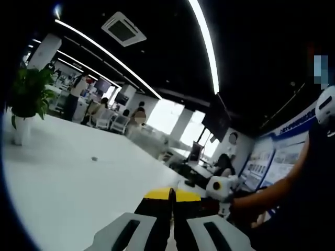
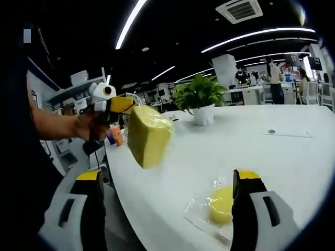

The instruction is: Compare the silicone blocks by pressing each to a similar depth, holding the contact briefly, and releasing to observe deformation and rebound differences across the visible hardness samples.

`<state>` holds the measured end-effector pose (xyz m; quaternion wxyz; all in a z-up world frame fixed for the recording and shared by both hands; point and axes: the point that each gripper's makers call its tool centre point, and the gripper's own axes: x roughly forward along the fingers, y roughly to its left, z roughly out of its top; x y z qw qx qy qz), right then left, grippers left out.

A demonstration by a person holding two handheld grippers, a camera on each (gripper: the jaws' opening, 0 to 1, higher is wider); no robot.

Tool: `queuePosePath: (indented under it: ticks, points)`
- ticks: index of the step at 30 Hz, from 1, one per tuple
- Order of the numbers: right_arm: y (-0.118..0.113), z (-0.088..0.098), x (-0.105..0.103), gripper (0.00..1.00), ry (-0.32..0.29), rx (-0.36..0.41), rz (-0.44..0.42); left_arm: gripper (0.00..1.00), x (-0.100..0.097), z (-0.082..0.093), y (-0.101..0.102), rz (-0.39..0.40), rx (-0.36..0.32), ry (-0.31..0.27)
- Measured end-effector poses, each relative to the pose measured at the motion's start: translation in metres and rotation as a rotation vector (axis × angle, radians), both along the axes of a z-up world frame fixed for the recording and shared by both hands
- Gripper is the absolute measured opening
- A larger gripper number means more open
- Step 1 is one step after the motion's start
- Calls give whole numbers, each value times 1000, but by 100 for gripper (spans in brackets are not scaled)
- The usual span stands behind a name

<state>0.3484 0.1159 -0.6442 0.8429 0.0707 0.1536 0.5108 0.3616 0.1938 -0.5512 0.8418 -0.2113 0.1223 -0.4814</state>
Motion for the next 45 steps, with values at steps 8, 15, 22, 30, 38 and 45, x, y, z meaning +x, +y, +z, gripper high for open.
queuePosePath:
  ticks: [8, 15, 22, 30, 38, 45]
  points:
    - [6, 15, 5, 95, -12, 42, 9, 0, 0, 2, -9, -16, -16, 10]
    - [12, 25, 5, 90, -3, 73, 42, 0, -4, 6, -13, -30, -38, 18]
    - [25, 29, -4, 90, -15, 69, 115, 0, -8, 12, -17, -47, -51, 10]
    - [33, 38, -4, 82, 1, 109, 140, 0, -12, 13, -22, -60, -56, 13]
    - [33, 39, -4, 67, 17, 126, 149, 0, -16, 18, -25, -74, -82, 21]
    - [33, 40, -4, 61, 26, 146, 145, 0, -18, 19, -27, -82, -87, 23]
